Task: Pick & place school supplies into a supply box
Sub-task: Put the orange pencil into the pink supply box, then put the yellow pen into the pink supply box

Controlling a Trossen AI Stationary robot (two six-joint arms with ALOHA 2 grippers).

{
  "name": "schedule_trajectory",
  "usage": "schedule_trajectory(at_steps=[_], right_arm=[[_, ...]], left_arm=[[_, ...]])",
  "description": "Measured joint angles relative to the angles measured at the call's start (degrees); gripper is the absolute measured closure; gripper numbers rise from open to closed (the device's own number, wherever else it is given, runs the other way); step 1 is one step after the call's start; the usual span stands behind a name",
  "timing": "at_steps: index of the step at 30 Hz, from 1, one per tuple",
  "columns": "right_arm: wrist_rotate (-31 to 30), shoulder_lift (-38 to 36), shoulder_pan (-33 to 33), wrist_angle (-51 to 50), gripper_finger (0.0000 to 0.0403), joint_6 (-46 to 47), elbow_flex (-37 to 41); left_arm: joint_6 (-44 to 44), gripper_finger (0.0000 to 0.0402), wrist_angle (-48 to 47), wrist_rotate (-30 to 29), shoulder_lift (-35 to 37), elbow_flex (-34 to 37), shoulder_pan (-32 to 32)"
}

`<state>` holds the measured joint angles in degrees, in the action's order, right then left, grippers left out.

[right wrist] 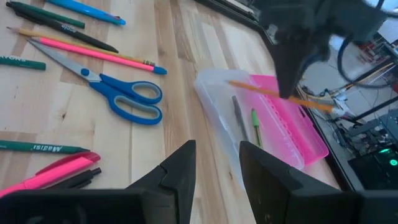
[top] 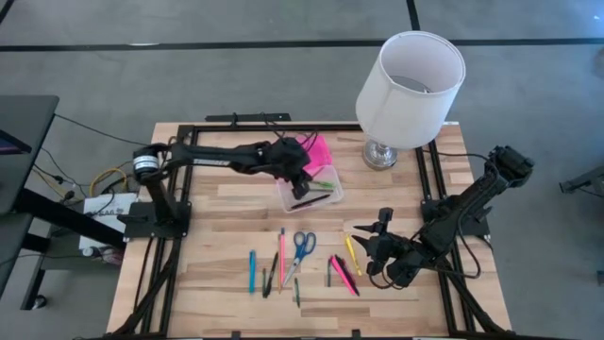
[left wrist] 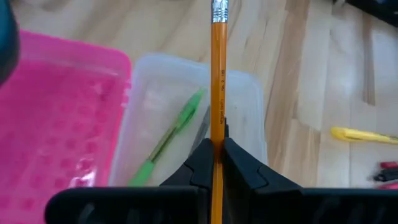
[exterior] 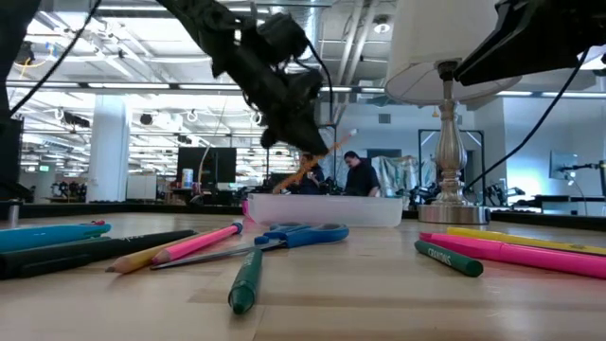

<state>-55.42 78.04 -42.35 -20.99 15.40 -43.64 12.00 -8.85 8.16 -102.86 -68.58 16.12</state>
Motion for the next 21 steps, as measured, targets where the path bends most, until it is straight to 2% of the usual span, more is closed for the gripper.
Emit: schedule_trajectory(at_steps=[9,15,21], right_arm=[[0.0,0.0,0.0,-0.03,0.0285,0.24,0.0],[0.0,0.0,0.0,0.0,0.0285,0.24,0.0],[0.02,0.0,0.0,0.02,0.0285,1.14,0.0]], left_arm=[[-0.78,0.0387,-1.33,0.1,-2.13,-0.11,0.39],[-1.78,0.0353,-3.32,-4.32,-2.31,-0.11,0.41],[-2.92,0.0309,-4.28,-4.46,-2.31,-0.11,0.41]])
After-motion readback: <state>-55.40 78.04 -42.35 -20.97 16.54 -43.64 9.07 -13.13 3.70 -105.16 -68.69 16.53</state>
